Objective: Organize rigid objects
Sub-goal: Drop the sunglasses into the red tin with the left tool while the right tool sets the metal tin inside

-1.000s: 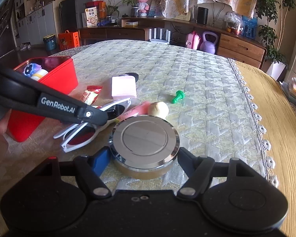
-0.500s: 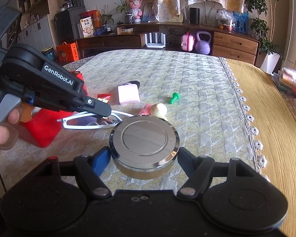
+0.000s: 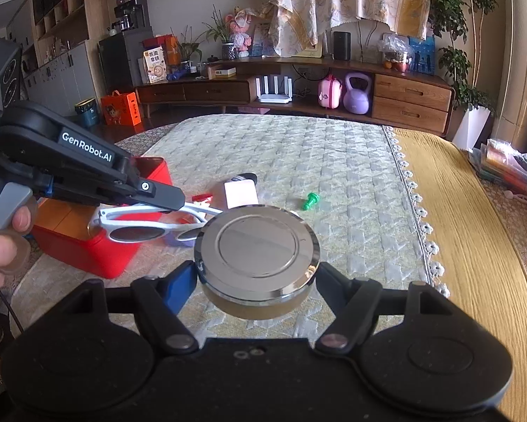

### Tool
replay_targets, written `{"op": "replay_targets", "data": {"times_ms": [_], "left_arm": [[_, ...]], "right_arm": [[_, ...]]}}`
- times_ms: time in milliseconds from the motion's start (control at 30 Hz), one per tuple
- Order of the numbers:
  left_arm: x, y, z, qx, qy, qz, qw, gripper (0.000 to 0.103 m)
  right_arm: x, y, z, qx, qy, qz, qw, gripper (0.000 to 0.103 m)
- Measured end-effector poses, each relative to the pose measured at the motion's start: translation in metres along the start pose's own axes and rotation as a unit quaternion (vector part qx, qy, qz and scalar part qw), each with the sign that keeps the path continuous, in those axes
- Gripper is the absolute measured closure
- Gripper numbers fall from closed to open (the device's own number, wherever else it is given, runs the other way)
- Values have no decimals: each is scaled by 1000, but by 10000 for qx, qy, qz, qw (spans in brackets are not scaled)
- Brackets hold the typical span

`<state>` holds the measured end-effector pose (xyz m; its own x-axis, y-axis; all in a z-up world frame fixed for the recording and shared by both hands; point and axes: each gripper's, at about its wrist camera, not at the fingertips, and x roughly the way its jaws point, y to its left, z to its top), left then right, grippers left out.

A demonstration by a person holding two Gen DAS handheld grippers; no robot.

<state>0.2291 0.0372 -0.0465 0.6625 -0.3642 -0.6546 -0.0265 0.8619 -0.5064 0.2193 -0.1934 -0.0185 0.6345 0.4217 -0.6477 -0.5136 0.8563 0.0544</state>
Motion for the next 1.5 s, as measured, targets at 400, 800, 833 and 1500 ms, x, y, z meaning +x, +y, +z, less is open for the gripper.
{"op": "replay_targets", "data": {"times_ms": [400,800,833,1500], "left_arm": [[-73,36,16,-79,-640,311,9974,98],[-117,107,29,-362,-1027,814,9907,98],[-118,113,30,-391,-1044,864,9900,98],[-90,168,18,-261,-914,1483,9844,98]], "right_arm": [[-5,55,34,-391,-194,219,9988,29],[25,108,55,-679,-73,454,9966,29],[29,113,56,-707,-56,472,9964,29],[116,167,79,-1300,292,508,9898,29]]}}
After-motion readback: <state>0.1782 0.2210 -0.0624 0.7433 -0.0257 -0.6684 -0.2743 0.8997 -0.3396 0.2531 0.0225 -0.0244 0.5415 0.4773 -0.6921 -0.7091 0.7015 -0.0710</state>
